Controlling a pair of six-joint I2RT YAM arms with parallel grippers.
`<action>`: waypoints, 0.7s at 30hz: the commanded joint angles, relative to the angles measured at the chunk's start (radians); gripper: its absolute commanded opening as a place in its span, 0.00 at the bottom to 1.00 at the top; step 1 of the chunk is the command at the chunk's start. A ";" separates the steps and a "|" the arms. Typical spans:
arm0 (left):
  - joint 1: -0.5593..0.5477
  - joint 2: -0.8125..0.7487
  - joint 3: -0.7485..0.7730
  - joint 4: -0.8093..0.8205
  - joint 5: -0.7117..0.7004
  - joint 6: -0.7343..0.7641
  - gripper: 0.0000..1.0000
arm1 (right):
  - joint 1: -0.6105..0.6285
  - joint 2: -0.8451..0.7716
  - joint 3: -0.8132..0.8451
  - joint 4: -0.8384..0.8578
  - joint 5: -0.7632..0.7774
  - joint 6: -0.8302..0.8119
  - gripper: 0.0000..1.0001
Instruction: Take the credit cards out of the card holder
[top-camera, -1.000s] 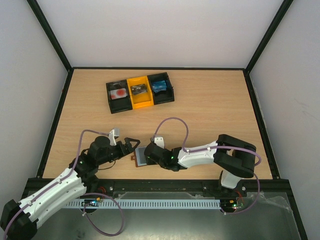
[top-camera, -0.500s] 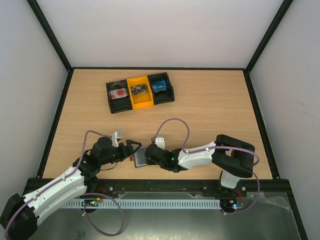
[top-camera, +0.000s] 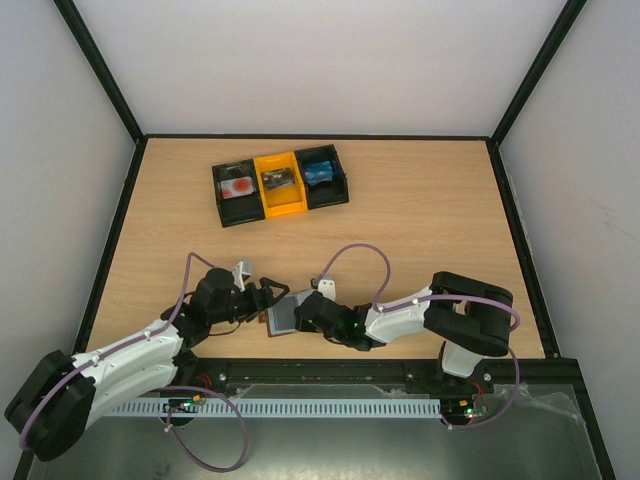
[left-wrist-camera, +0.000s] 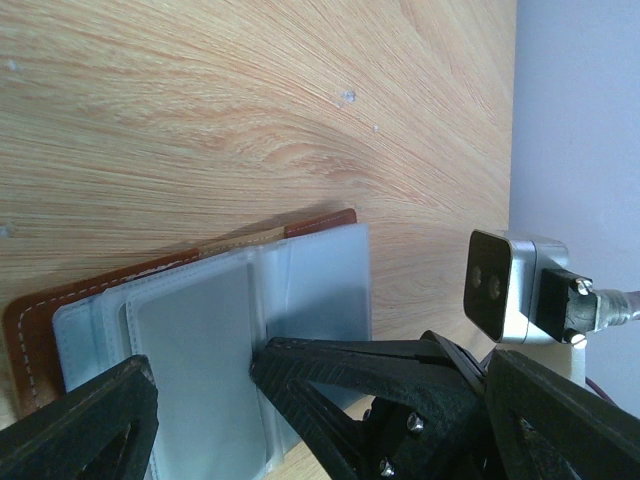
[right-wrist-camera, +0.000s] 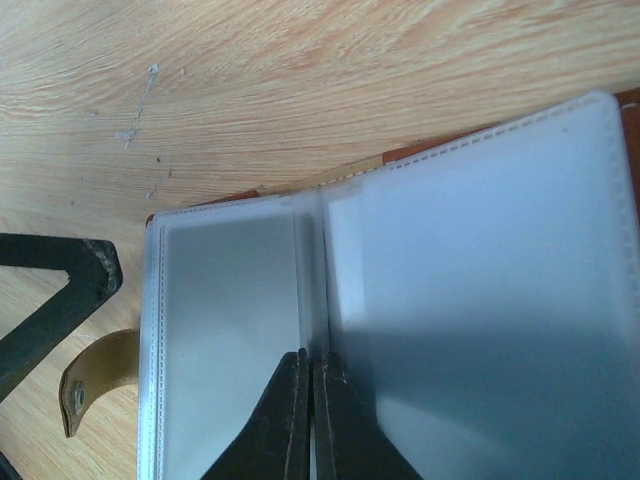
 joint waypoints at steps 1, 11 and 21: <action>0.013 0.027 -0.016 0.050 0.012 0.026 0.90 | 0.010 0.014 -0.032 -0.056 -0.031 0.013 0.02; 0.019 0.086 -0.033 0.095 0.018 0.036 0.90 | 0.010 0.006 -0.052 -0.028 -0.040 0.026 0.02; 0.024 0.078 -0.054 0.108 0.015 0.020 0.90 | 0.010 0.026 -0.082 0.063 -0.085 0.042 0.02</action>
